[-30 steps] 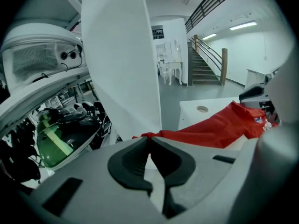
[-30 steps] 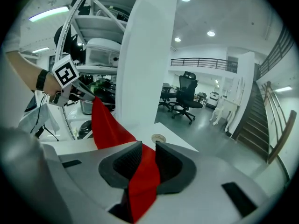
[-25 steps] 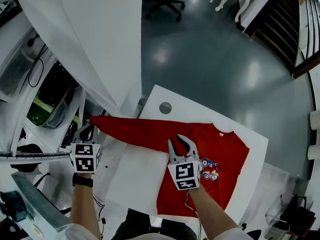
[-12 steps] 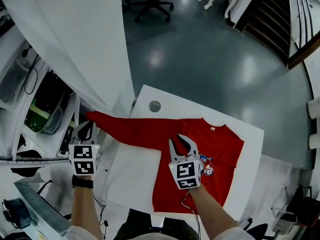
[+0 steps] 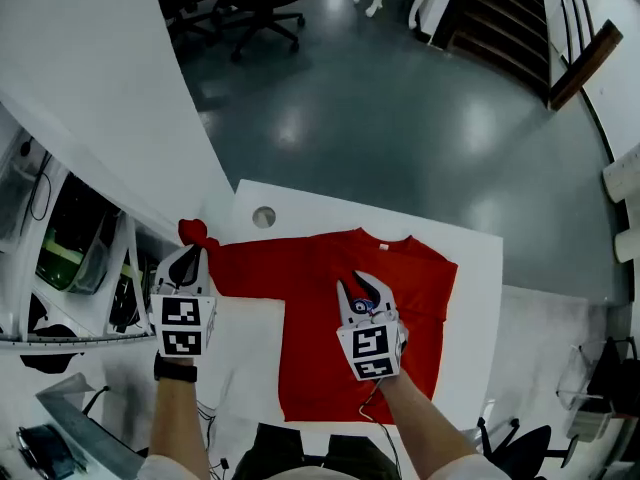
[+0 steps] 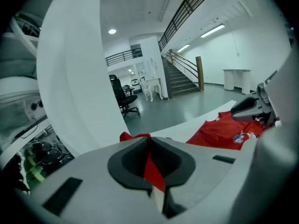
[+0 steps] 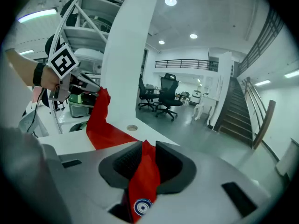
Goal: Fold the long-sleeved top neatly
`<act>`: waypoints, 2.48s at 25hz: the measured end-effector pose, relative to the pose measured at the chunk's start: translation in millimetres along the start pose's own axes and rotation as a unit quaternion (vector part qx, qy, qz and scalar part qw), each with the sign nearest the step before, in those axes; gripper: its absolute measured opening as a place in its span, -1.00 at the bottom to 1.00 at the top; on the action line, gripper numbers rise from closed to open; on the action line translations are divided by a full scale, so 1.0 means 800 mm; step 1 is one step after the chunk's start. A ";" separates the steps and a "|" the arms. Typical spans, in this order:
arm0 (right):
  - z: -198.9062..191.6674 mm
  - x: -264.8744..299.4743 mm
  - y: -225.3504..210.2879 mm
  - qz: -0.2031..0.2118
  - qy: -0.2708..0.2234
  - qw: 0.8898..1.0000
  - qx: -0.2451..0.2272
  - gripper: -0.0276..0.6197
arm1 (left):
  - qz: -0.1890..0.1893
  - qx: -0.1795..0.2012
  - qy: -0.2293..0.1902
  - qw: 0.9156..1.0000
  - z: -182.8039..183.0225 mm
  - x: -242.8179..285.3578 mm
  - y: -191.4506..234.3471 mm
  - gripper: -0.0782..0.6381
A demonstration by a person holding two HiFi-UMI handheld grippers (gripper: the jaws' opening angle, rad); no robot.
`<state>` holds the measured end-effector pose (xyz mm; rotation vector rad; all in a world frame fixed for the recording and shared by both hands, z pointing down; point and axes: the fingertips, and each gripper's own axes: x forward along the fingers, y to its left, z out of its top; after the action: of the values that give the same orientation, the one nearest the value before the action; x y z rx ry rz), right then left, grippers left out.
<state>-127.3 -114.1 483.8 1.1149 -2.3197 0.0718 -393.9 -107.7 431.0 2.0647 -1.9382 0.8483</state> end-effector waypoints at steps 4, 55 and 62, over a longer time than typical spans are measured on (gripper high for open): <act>-0.024 -0.032 -0.041 -0.022 0.002 1.000 0.010 -0.60 | -0.022 0.015 -0.012 1.000 0.033 0.010 -0.054 -0.72; -0.260 -0.252 -0.261 -0.145 0.062 0.981 0.110 -0.60 | -0.303 0.291 0.043 0.906 0.022 0.057 -0.610 -0.36; -0.252 -0.230 -0.225 -0.116 0.068 0.986 0.096 -0.60 | -0.273 0.253 0.067 0.926 -0.009 0.049 -0.544 -0.35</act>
<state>189.9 -45.9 527.2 1.4215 -2.0820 0.2799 22.1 -81.1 563.4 2.5453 -1.0346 1.3874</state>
